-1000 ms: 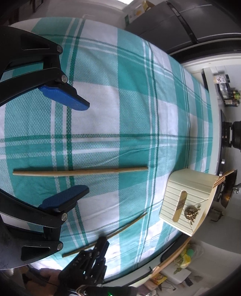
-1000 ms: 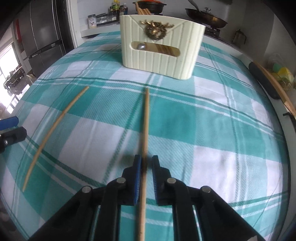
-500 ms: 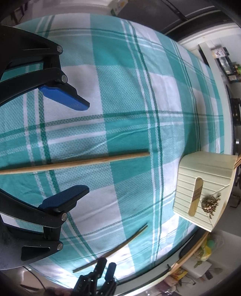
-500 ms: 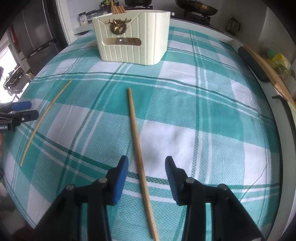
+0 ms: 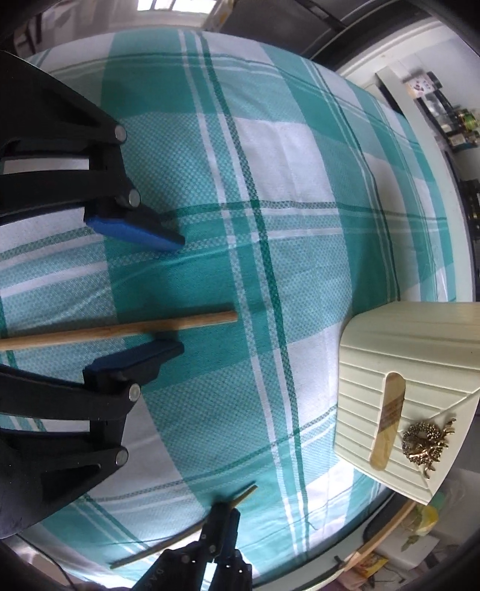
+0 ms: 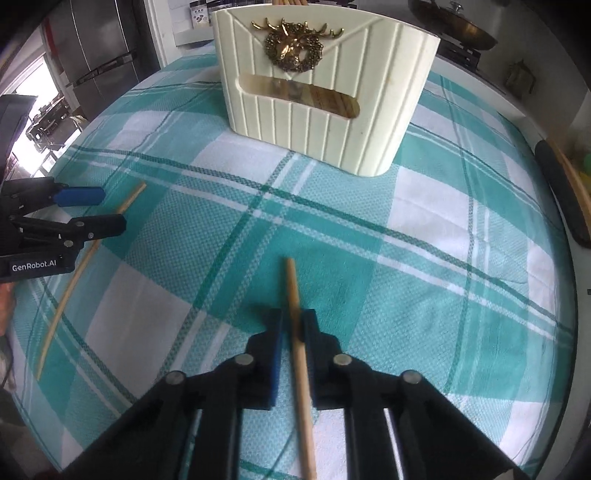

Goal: Organize utensils
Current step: 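Close the left tool on the last chopstick while the right tool lifts its chopstick, then carry both held chopsticks over the caddy and lower them in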

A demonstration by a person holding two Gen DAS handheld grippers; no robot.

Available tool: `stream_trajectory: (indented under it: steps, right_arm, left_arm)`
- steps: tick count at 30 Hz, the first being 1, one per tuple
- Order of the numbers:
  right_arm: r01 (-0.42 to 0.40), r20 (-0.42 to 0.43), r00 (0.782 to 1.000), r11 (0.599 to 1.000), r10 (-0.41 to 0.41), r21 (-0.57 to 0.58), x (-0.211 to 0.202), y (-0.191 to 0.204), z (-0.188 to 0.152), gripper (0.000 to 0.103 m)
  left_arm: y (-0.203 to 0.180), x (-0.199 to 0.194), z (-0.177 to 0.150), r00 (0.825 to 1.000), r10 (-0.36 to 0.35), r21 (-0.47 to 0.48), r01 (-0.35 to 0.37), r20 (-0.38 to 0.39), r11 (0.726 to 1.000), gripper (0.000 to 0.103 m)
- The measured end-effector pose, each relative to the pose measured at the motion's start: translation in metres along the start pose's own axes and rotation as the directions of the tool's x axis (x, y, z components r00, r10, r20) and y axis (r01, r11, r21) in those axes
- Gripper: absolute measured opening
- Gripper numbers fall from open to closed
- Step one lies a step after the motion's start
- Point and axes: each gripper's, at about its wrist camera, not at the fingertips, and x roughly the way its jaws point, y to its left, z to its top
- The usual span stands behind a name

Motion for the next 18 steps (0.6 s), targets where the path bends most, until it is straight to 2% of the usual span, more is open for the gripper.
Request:
stream_trajectory:
  steps: [1,2,3,7,11,15,18]
  right_arm:
    - [-0.004,0.005,1.000,1.000,0.004,0.006,0.000,-0.001,0.000,0.007]
    - [-0.008,0.012,1.000,1.000,0.008,0.012,-0.001,-0.002,0.000,0.006]
    - [-0.014,0.019,1.000,1.000,0.013,0.021,-0.002,-0.003,-0.001,0.006]
    - [-0.062,0.112,0.992,0.995,0.053,0.081,-0.023,-0.017,-0.004,0.006]
    - [-0.086,0.249,0.967,0.990,0.055,0.115,-0.075,-0.030,-0.007,0.006]
    - [-0.116,0.367,0.928,0.987,0.069,0.108,-0.130,-0.035,-0.014,0.006]
    - [-0.118,0.442,0.895,0.989,0.066,0.090,-0.164,-0.035,-0.021,0.006]
  left_arm:
    - [-0.001,-0.001,0.000,1.000,-0.010,0.002,0.010,0.005,1.000,0.033]
    - [-0.001,-0.002,0.000,1.000,-0.016,0.001,0.016,0.009,1.000,0.016]
    - [-0.001,-0.002,0.000,1.000,-0.017,-0.002,0.017,0.010,1.000,0.007]
    - [0.000,-0.014,-0.003,0.998,-0.029,-0.033,0.031,0.047,0.999,0.005]
    - [0.001,-0.060,-0.005,0.987,-0.058,-0.057,0.067,0.153,0.996,0.005]
    - [0.004,-0.123,-0.006,0.949,-0.103,-0.065,0.128,0.297,0.990,0.005]
    - [0.006,-0.160,-0.009,0.918,-0.138,-0.066,0.175,0.371,0.982,0.005]
